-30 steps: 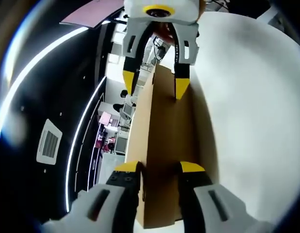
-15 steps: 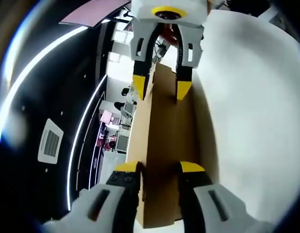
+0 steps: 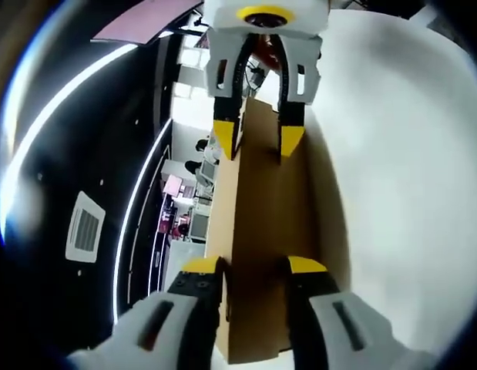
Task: Operate the shoe box by opening the lid, removing the specified soft item, and placing it in the target area until the item is outside and the box remains undamaged.
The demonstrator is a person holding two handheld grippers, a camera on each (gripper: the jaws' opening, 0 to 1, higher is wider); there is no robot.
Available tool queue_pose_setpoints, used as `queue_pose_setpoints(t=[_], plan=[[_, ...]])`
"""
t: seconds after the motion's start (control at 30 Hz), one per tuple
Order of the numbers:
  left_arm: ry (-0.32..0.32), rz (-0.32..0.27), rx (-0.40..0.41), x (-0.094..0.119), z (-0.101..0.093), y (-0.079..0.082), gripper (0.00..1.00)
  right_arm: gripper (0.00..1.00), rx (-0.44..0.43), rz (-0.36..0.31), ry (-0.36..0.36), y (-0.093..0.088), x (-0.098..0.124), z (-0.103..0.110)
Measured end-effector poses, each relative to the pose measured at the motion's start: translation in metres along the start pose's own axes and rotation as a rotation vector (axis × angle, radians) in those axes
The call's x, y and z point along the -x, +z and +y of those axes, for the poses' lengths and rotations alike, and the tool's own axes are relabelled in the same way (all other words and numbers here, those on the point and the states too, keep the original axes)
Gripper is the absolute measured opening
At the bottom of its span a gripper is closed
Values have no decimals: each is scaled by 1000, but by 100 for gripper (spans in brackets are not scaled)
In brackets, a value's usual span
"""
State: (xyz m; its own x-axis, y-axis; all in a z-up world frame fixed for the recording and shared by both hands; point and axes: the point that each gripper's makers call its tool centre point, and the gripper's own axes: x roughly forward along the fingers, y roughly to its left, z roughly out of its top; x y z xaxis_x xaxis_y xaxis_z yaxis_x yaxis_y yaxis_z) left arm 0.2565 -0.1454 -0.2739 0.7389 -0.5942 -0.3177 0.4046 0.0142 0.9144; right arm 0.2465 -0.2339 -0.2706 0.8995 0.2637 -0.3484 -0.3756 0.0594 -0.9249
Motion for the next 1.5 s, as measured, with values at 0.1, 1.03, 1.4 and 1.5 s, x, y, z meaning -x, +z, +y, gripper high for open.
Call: queue_pose_setpoints(t=[0.1,1.03,1.4,1.5], plan=[[-1,14,-36,-4,-5,-1,38,30,0,0,1,0,0,0],[-54,-30,125,7,24,9,30,29,-9,2,27,4,9,-20],[-57,-29,139,10,28,11,31,29,-9,-11,26,5,10,-25],[-53,-39,141,10,31,12,31,29,-19,-19,28,6,12,-29]])
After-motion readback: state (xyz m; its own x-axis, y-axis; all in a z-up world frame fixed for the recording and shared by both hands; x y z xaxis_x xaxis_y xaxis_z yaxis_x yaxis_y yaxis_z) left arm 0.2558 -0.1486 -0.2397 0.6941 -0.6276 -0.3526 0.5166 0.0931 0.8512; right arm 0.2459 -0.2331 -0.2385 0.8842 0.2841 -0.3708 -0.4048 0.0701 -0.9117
